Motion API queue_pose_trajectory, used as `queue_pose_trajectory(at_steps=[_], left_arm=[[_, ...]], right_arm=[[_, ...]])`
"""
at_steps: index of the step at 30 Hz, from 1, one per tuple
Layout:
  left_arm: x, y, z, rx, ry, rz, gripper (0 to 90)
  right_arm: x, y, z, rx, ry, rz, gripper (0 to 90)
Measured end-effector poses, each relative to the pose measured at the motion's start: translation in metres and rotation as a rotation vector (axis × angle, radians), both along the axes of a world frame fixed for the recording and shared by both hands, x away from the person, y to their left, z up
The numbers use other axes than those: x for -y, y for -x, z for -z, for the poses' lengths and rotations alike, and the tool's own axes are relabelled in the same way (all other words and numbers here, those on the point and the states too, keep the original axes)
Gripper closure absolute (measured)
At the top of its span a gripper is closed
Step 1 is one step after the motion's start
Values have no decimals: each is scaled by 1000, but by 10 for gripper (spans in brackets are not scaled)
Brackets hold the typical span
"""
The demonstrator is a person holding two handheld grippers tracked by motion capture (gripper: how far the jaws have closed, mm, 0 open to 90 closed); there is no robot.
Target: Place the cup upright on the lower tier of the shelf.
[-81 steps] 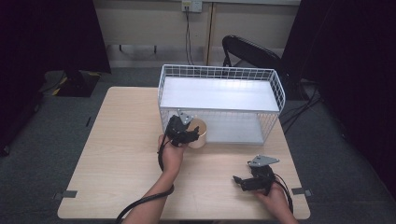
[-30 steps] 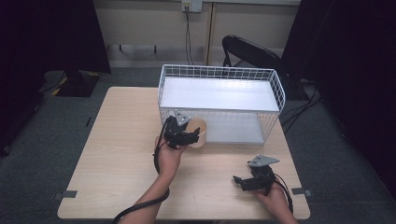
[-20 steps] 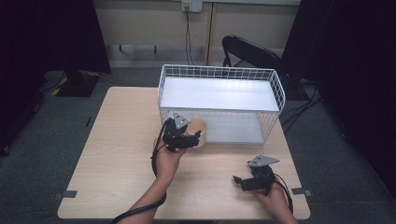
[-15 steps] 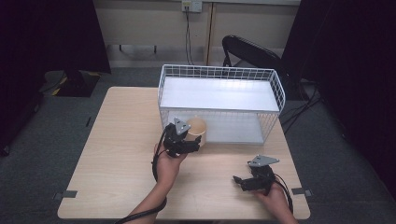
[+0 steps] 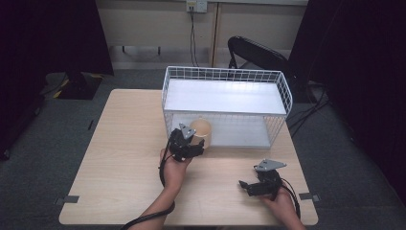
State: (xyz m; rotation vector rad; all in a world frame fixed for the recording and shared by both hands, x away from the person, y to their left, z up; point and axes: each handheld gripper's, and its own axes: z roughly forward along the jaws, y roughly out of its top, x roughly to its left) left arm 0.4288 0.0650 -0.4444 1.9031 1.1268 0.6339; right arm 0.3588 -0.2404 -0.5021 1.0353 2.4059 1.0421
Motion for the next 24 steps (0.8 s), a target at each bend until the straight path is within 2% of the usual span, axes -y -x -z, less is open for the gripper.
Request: queue_pose_trajectory(at_steps=[8,13,20,22,23,24], left_arm=[[2,-11,4,-3,-4,-22,333],[1,-14,5,5,-22,-29,364],[-1,-23,3,2,-12,-66,383],[2,-28,3,0,17,-87,380],[2,-29,3,-6,-2,-76,382],[2,-29,3,-6,-2,-76,379]], right_arm=[[0,0,0,0,0,0,115],[0,0,0,0,0,0,114],[0,0,0,0,0,0,114],[0,-1,0,-1,0,-1,114],[0,-1,0,-1,0,-1,114],[0,-1,0,-1,0,-1,114]])
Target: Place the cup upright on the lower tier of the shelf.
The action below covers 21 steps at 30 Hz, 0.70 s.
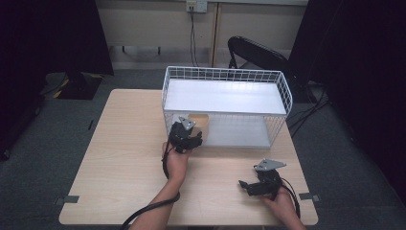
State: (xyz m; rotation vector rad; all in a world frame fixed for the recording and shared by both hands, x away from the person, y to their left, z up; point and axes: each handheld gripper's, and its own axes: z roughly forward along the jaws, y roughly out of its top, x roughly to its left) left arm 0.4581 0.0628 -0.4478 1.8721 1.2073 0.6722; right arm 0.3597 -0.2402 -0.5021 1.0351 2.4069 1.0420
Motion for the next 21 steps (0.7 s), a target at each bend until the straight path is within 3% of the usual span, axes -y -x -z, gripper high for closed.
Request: queue_pose_trajectory(at_steps=[6,12,13,15,21], left_arm=[[3,-6,3,6,-18,-17,381],[1,5,3,11,-11,19,352],[-3,11,2,7,0,57,325],[-5,14,1,3,13,70,316],[-20,32,-1,-20,72,217,218]], right_arm=[[0,0,0,0,0,0,114],[0,0,0,0,0,0,114],[0,0,0,0,0,0,114],[0,0,0,0,0,0,114],[0,0,0,0,0,0,114]])
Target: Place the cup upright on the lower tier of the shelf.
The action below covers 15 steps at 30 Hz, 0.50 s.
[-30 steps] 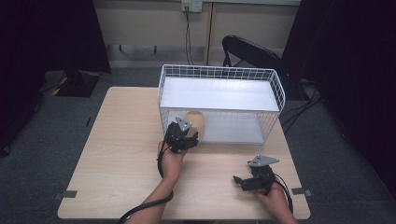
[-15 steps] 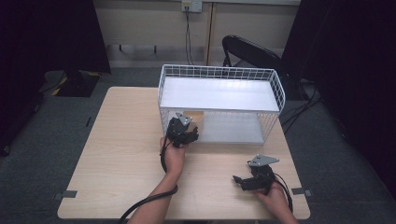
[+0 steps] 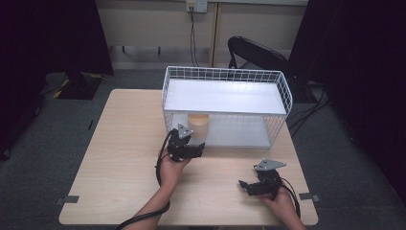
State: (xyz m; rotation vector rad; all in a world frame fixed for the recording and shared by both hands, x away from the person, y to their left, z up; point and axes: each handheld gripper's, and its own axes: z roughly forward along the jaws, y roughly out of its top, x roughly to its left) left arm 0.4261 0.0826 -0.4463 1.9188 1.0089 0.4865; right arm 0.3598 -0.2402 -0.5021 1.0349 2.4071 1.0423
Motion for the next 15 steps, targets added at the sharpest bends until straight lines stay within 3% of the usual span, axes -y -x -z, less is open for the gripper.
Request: queue_pose_trajectory(at_steps=[3,6,8,11,12,15], left_arm=[[-9,6,-5,5,-4,34,191],[-16,12,-8,21,-47,48,173],[-22,18,-8,32,-77,85,176],[-27,24,-6,17,-93,123,159],[-32,28,-4,10,-97,157,156],[-36,33,-2,15,-123,187,152]], right_arm=[[0,0,0,0,0,0,114],[0,0,0,0,0,0,114],[0,0,0,0,0,0,114],[0,0,0,0,0,0,114],[0,0,0,0,0,0,114],[0,0,0,0,0,0,114]])
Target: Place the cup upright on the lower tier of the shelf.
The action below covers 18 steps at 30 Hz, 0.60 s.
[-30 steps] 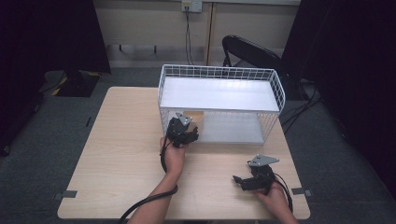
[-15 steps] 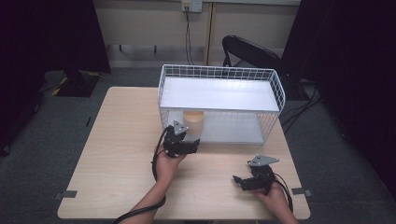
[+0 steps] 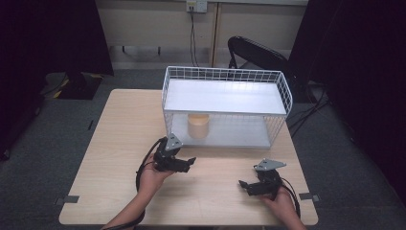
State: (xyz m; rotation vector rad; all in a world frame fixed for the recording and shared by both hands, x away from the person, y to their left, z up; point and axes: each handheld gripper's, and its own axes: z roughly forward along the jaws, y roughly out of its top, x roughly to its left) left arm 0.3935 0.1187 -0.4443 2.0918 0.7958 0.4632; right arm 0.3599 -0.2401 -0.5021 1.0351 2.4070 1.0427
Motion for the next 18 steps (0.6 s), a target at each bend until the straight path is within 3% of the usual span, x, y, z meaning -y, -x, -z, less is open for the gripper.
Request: queue_pose_trajectory(at_steps=[4,9,14,18], left_arm=[[-8,7,3,-28,-3,41,145],[-13,15,7,-12,-40,70,146],[-15,23,18,-47,-43,106,139],[-17,27,30,-68,-45,104,133]], right_arm=[[0,0,0,0,0,0,114],[0,0,0,0,0,0,114],[0,0,0,0,0,0,114],[0,0,0,0,0,0,114]])
